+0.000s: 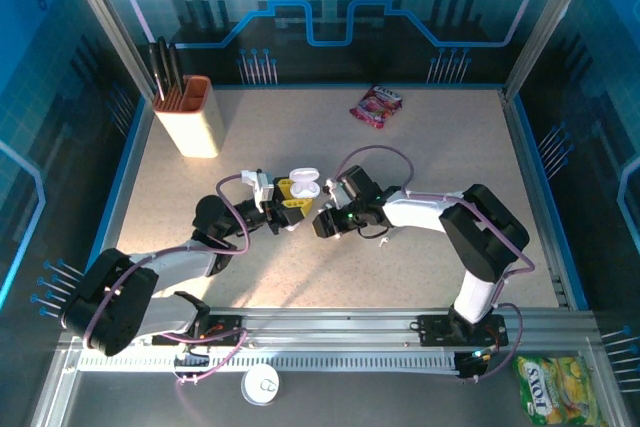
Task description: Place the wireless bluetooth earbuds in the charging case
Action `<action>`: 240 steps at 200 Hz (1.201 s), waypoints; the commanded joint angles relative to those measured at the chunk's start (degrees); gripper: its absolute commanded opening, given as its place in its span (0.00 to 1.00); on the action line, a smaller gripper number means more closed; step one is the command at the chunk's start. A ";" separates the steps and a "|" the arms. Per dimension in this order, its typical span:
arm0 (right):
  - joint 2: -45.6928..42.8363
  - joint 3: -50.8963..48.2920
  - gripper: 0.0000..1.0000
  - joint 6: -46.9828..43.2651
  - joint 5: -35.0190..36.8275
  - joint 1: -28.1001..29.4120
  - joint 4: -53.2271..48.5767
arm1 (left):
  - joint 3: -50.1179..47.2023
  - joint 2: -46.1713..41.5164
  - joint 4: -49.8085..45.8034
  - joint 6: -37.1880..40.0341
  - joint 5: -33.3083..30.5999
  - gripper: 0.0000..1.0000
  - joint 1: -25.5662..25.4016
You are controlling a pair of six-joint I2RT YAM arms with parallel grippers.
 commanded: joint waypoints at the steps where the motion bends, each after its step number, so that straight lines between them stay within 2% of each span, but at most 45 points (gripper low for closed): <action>1: 0.06 -1.61 0.65 -0.96 -0.92 -1.03 -0.69 | -0.48 -0.73 1.20 -0.02 0.28 0.41 0.31; 63: -4.05 -7.61 0.61 1.16 -3.03 -1.05 0.96 | 0.02 0.43 2.23 -0.68 0.80 0.40 0.31; 104: -6.70 -9.90 0.60 0.94 -1.79 -1.02 0.06 | 0.37 0.92 3.35 -1.69 1.33 0.40 0.30; 151: -8.46 -11.71 0.57 2.50 -5.59 -0.73 1.31 | 0.36 0.99 3.17 -1.77 1.24 0.40 0.30; 173: -9.43 -11.93 0.57 3.33 -7.12 -0.74 1.83 | 0.42 1.05 3.26 -1.86 1.24 0.40 0.30; 199: -11.36 -11.88 0.56 2.86 -5.55 -1.01 0.28 | 0.55 1.05 3.17 -1.95 1.34 0.40 0.25; 240: -9.97 -10.14 0.55 2.23 -6.87 -4.11 1.26 | 0.82 1.58 3.25 -1.95 1.53 0.40 0.31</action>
